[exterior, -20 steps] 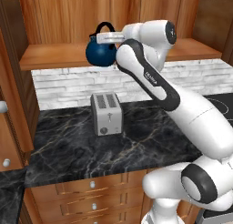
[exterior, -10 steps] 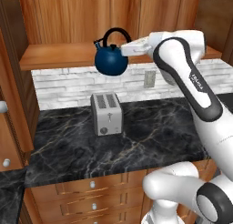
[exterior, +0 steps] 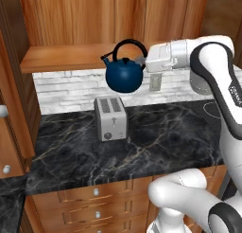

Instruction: Open the cabinet, pick the kettle from the cabinet, and place it in the sink.

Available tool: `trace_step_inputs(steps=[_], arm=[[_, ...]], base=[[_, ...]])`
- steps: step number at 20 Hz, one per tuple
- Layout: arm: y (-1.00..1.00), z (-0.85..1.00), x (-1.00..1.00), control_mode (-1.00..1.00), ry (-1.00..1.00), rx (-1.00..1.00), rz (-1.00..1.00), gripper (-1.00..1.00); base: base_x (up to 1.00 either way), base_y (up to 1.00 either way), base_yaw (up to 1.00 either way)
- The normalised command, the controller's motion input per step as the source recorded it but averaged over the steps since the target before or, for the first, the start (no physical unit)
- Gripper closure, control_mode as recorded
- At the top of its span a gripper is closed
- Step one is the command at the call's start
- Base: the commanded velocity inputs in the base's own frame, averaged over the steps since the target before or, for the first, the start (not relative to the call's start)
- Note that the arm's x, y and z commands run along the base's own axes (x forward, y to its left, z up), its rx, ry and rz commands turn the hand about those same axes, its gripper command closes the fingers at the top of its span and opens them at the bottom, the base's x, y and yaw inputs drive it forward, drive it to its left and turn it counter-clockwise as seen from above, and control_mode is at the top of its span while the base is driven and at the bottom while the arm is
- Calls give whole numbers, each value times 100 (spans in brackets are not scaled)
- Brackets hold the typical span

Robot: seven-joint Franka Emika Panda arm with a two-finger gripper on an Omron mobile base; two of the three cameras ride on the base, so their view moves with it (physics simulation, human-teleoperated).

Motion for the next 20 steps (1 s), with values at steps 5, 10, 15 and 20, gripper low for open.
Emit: trace_step_inputs(steps=[5,10,15,20], arm=[[-17,-25,-45,-100,-3,-14,12,100],[-4,-43,-40,-100,-9,-14,4,100],[-5,-42,-32,-100,-12,0,0,100],[-2,-38,-33,-100,-12,7,0,100]], base=[[0,0,0],[0,0,0],[0,0,0],[0,0,0]])
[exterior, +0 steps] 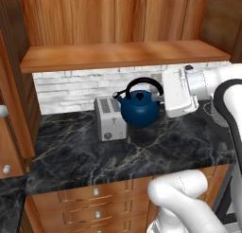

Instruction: Open the cabinet, pick the kettle from the cabinet, and place it in the sink.

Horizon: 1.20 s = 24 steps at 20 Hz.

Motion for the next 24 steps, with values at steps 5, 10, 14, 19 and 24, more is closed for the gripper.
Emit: trace_step_inputs(steps=[5,10,14,19,24], arm=[[-4,-32,-10,-100,0,9,0,100],[-2,-33,-4,-100,1,13,0,100],[-4,-26,-3,-100,0,9,0,100],[-5,-13,-3,-100,5,2,-1,100],[0,0,0,-100,0,1,0,100]], base=[[0,0,0],[0,0,0],[0,0,0],[0,0,0],[0,0,0]])
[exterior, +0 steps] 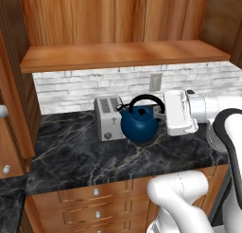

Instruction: Open the cabinet, pick the kettle from the cabinet, and place it in the sink.

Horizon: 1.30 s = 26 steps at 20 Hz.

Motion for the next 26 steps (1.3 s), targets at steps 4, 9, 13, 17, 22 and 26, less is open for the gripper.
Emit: trace_step_inputs(steps=[4,9,13,17,22,26], arm=[[0,0,0,-100,0,0,0,100],[0,0,0,-100,0,0,0,100],[0,0,0,-100,0,0,0,100],[0,0,0,-100,0,0,0,100],[0,0,0,-100,0,0,0,100],[0,0,0,-100,0,0,0,100]], base=[[0,0,0],[0,0,0],[0,0,0],[0,0,0],[0,0,0],[0,0,0]])
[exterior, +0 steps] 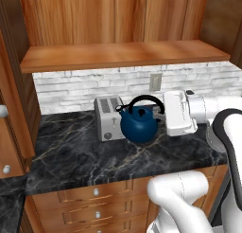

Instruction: Open the cabinet, pick the kettle from the cabinet, and place it in the sink.

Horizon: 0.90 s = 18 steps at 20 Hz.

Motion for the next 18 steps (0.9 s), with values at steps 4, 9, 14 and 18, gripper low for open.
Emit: trace_step_inputs(steps=[4,9,14,18], arm=[[0,0,0,100,0,0,0,100],[0,0,0,100,0,0,0,100],[0,0,0,100,0,0,0,100],[0,0,0,100,0,0,0,100]], base=[[0,0,0],[0,0,0],[0,0,0],[-9,0,0]])
